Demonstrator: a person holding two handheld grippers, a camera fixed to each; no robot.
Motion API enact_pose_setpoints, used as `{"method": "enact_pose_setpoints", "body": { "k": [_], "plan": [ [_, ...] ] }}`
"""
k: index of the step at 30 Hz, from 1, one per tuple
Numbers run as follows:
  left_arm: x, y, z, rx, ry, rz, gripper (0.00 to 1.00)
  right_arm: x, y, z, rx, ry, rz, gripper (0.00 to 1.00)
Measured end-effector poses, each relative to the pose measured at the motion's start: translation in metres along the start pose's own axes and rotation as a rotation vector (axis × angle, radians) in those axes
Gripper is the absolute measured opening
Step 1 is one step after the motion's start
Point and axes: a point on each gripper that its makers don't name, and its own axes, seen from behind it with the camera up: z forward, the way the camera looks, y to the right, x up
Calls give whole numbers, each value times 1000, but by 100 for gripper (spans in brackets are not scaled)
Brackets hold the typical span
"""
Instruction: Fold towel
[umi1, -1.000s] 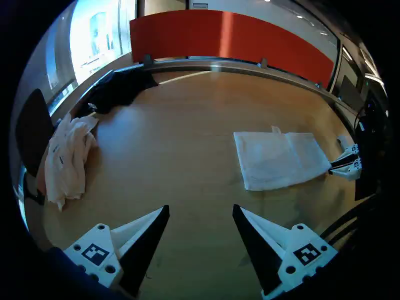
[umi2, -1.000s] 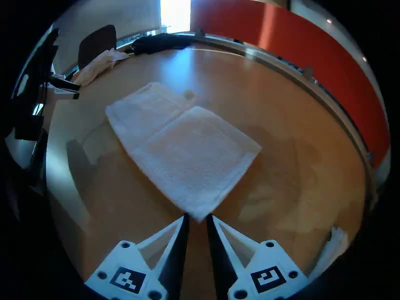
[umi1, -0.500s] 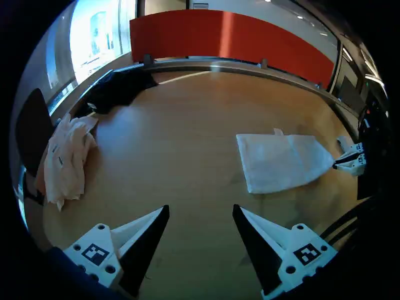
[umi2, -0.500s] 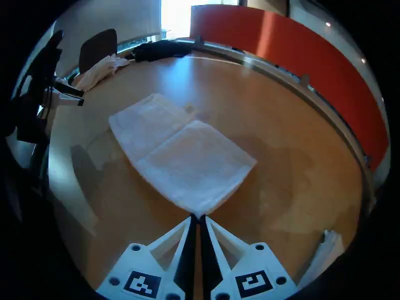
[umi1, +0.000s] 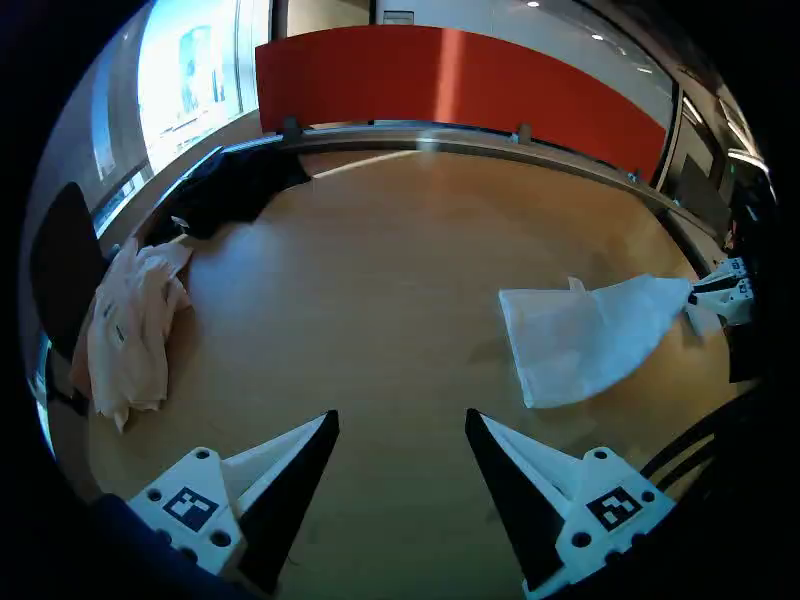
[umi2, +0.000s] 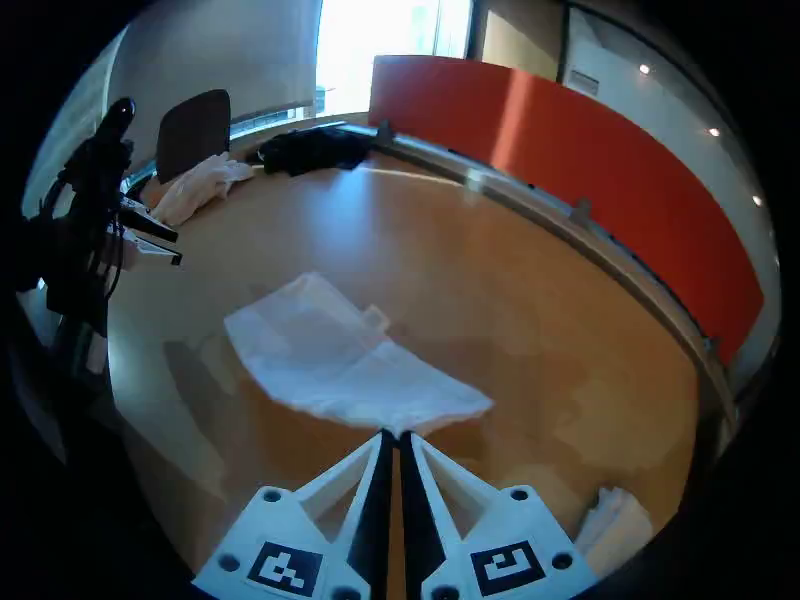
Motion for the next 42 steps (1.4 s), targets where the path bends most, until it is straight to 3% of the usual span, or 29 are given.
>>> {"method": "enact_pose_setpoints", "body": {
  "k": [9, 17, 29, 42],
  "plan": [
    [15, 8, -2, -13, 22, 10, 94, 25, 6, -16, -17, 42, -35, 5],
    [20, 10, -3, -15, 28, 14, 94, 31, 4, -16, -9, 46, -58, 5],
    [24, 4, -10, -1, 41, 4, 94, 51, -20, 1, 52, 62, -103, 5],
    [23, -8, -16, 17, 49, -19, 94, 79, -70, 33, 154, 82, -135, 5]
  ]
}}
